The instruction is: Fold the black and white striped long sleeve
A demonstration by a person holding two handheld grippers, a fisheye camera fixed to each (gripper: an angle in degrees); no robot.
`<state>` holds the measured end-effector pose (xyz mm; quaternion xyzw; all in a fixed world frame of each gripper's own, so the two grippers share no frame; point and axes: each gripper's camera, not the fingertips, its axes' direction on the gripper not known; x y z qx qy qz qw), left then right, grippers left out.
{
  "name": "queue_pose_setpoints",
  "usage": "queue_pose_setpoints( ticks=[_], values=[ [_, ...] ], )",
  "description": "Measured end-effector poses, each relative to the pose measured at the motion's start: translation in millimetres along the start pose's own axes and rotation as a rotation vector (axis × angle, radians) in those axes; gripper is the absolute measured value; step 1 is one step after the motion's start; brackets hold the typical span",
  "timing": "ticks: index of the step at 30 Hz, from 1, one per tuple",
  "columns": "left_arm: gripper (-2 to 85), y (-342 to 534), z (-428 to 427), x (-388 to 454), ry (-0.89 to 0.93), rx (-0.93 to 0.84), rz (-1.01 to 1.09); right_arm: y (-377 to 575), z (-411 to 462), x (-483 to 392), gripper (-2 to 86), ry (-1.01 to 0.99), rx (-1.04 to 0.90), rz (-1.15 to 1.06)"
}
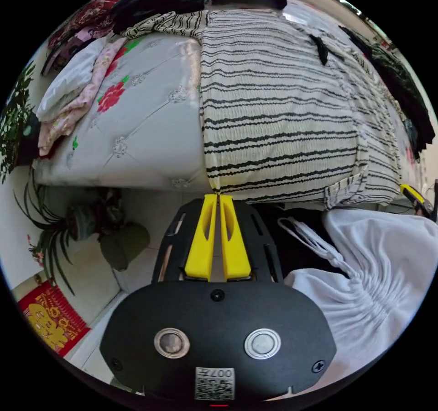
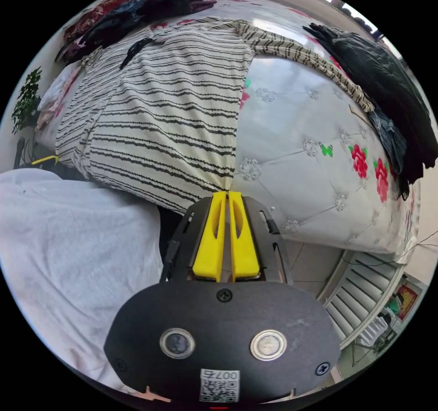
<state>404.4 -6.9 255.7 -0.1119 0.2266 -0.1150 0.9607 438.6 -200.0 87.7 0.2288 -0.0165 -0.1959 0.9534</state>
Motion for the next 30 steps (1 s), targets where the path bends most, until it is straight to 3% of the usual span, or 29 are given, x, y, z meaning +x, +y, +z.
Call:
queue_pose_setpoints(
  ticks=[4, 10, 14, 17, 24, 27, 30],
  values=[
    [-0.3, 12, -16, -32, 0.144, 0.079, -0.041, 12, -30, -7, 2.5, -0.016, 0.106, -0.013],
    [1.7, 21, -54, -68, 0.191, 0.208, -0.082, -26, -59, -150, 5.3, -0.207, 0.276, -0.497],
    [4.7, 8, -72, -108, 0.279, 0.273, -0.16, -74, -25, -270, 7.1, -0.348, 0.194, -0.841],
    [5.5, -10, -80, -145, 0.339, 0.323, -0.227, -100, 22, -327, 7.7, -0.36, 0.058, -0.97],
    [6.7, -82, -94, -238, 0.382, 0.425, -0.325, -64, 87, -290, 7.8, -0.417, -0.199, -0.957],
    [7.6, -131, -94, -282, 0.425, 0.469, -0.372, -43, 107, -245, 7.8, -0.403, -0.299, -0.836],
    [9.2, -184, -86, -327, 0.514, 0.502, -0.443, -39, 99, -203, 7.9, -0.424, -0.279, -0.661]
  ],
)
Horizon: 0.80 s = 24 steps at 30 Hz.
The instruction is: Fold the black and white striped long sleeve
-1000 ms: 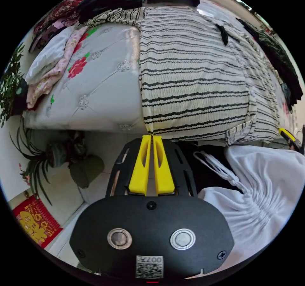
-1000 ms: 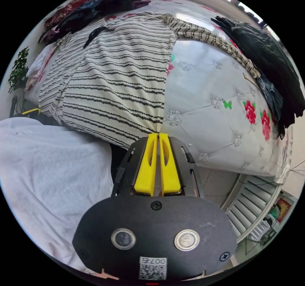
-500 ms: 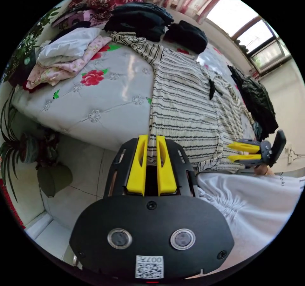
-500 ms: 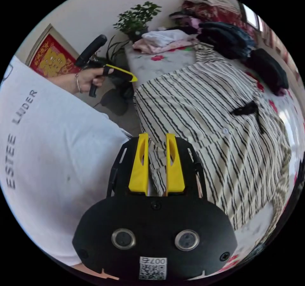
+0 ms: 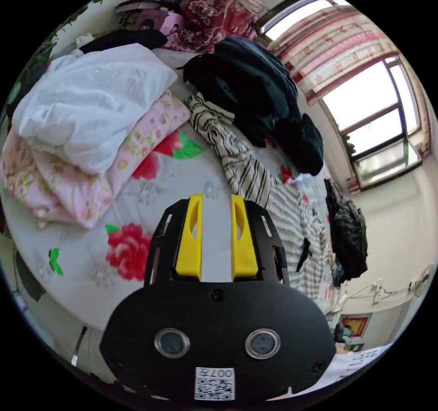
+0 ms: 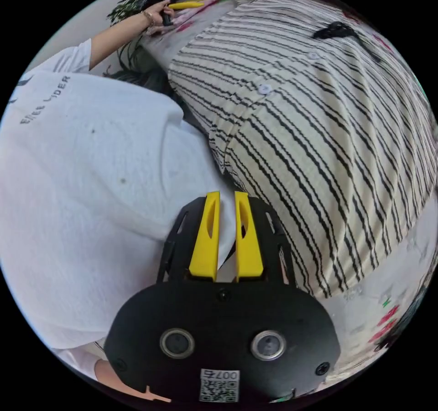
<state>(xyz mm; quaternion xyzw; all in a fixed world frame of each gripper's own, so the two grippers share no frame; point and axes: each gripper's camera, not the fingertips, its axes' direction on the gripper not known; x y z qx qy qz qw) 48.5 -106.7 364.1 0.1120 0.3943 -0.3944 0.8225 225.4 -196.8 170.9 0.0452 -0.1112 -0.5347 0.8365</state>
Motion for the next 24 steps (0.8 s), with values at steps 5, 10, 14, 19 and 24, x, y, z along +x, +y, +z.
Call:
queue_pose_setpoints(
  ticks=[5, 10, 14, 19, 24],
  values=[
    [10.8, -76, 46, -40, 0.097, 0.04, -0.178, 32, -39, 36, 8.2, -0.063, 0.215, 0.292],
    [0.7, -78, 77, -57, 0.211, 0.083, -0.361, 43, -53, 52, 8.5, -0.088, 0.31, 0.396],
    [0.1, -61, 49, 39, 0.375, 0.226, 0.003, 48, -68, 62, 8.6, -0.05, 0.355, 0.432],
    [7.1, 68, 13, 255, 0.329, 0.211, 0.887, 42, -95, 86, 8.6, -0.043, 0.461, 0.447],
    [9.0, 280, 85, 352, 0.045, -0.041, 1.387, 26, -123, 126, 8.4, -0.032, 0.559, 0.44]
  ],
)
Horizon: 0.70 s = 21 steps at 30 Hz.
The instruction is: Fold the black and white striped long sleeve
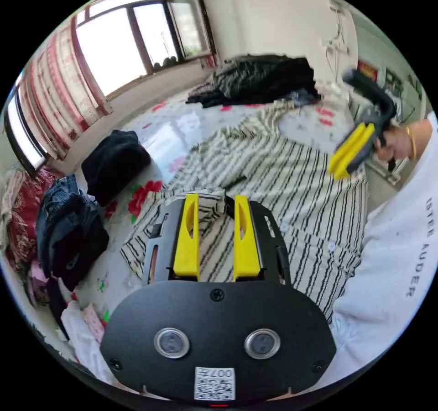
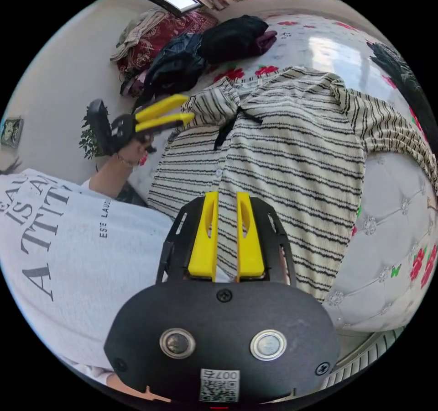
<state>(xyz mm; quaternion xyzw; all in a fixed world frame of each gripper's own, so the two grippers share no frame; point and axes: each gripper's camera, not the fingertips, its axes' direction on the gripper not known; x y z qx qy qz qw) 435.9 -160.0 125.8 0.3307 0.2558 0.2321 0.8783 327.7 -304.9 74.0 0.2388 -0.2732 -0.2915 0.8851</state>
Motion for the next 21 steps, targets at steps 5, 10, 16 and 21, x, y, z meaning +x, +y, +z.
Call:
queue_pose_setpoints(
  ticks=[5, 10, 16, 21],
  values=[
    [8.2, 46, 16, 77, -0.132, -0.144, -0.131, -76, -4, 11, 8.1, 0.069, 0.067, -0.085],
    [8.5, 99, 41, 34, -0.173, -0.316, -0.404, -182, 42, -27, 8.3, 0.096, 0.037, -0.308],
    [9.0, 117, 96, 5, -0.248, -0.456, -0.435, -270, 150, -100, 6.6, 0.077, -0.11, -0.52],
    [6.4, 130, 127, 9, -0.24, -0.497, -0.462, -285, 184, -85, 1.4, 0.059, -0.231, -0.532]
  ],
)
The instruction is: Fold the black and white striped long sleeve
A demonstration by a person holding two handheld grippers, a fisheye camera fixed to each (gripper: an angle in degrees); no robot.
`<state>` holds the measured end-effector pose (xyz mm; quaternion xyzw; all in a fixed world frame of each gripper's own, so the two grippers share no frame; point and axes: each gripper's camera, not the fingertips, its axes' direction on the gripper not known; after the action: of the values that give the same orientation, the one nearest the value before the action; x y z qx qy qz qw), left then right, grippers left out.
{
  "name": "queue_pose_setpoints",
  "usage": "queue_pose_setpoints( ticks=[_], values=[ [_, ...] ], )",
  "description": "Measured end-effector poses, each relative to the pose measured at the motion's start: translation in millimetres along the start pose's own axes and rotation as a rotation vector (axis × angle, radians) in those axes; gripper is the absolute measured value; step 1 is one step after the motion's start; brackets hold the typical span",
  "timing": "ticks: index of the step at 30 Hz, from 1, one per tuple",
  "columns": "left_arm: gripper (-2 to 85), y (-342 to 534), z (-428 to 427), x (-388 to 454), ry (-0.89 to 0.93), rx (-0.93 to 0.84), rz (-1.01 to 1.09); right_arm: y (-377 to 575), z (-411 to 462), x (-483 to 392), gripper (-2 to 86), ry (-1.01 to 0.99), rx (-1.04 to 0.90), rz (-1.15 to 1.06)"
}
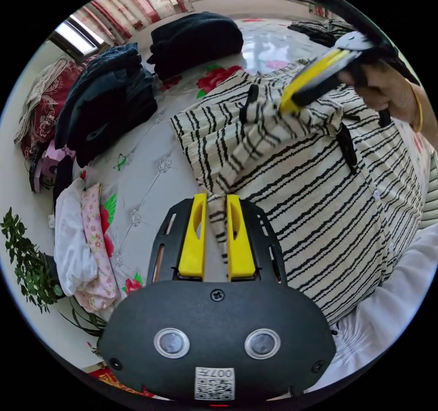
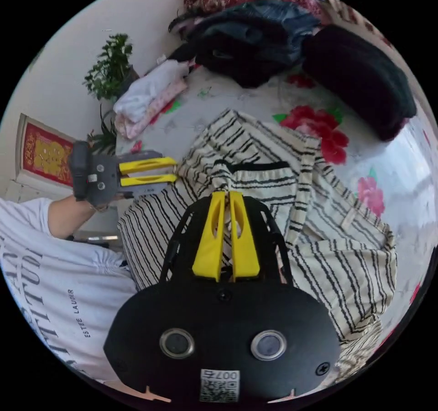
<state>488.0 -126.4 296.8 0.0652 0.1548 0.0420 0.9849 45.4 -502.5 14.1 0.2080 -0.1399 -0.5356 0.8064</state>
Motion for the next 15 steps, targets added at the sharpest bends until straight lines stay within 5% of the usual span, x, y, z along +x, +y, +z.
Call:
queue_pose_setpoints(
  ticks=[5, 11, 15],
  values=[
    [5.7, 11, 14, 12, -0.021, 0.033, 0.013, 126, -186, 42, 0.2, 0.027, 0.463, 0.033],
    [6.1, 13, 27, 27, -0.071, 0.028, 0.036, 305, -210, 124, 2.3, 0.217, 0.373, 0.479],
    [6.9, 13, 26, 30, -0.111, -0.006, 0.049, 363, -189, 150, 4.4, 0.138, 0.324, 0.627]
  ],
)
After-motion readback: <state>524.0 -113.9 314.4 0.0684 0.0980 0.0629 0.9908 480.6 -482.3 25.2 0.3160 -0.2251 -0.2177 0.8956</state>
